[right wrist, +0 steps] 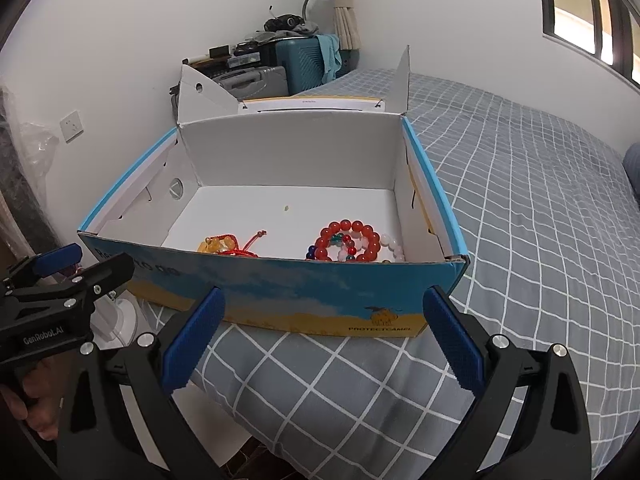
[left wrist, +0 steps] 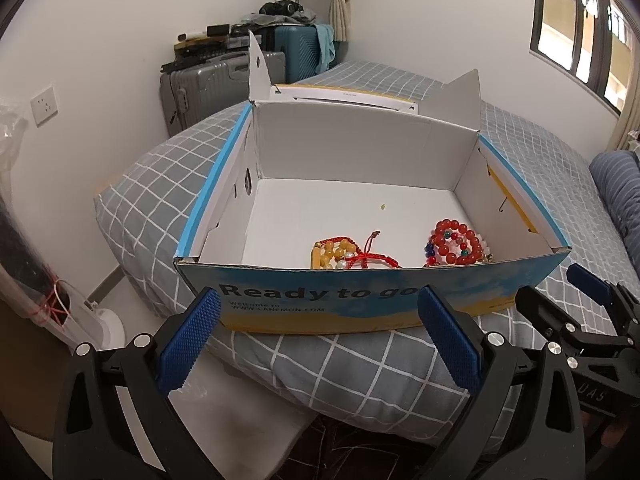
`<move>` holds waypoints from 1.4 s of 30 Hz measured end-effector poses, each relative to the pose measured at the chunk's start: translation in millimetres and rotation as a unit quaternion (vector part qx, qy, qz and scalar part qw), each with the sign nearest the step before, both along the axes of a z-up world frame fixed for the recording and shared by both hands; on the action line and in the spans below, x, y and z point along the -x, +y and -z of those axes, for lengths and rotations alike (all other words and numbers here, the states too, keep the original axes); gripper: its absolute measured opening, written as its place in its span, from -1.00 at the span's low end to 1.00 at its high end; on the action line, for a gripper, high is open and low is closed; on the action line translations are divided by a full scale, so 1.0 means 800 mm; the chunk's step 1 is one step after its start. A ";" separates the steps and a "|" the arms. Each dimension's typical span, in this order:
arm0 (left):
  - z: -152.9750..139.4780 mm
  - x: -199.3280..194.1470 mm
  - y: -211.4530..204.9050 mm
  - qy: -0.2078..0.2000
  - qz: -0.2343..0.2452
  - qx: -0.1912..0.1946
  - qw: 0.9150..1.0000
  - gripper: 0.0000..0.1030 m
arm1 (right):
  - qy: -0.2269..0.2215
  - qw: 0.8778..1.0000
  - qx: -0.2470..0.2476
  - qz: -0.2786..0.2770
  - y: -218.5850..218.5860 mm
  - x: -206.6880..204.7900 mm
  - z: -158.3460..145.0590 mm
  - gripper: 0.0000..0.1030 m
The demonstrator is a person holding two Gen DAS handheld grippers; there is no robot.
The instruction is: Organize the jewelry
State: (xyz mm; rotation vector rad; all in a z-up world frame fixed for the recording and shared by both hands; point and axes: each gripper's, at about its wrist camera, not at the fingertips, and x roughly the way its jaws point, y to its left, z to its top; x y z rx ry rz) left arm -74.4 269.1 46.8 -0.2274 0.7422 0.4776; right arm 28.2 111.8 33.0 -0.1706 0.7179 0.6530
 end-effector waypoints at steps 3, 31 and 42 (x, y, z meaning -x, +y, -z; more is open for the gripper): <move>-0.002 0.000 -0.002 0.000 0.005 -0.003 1.000 0.89 | 0.002 1.000 0.002 0.006 0.000 0.001 0.001 0.85; -0.007 0.004 -0.010 0.000 0.009 -0.014 1.000 0.89 | 0.011 1.000 0.006 0.021 -0.002 0.001 0.000 0.85; -0.006 0.001 -0.009 0.004 0.011 -0.017 1.000 0.89 | 0.012 1.000 0.005 0.021 -0.001 0.002 0.001 0.85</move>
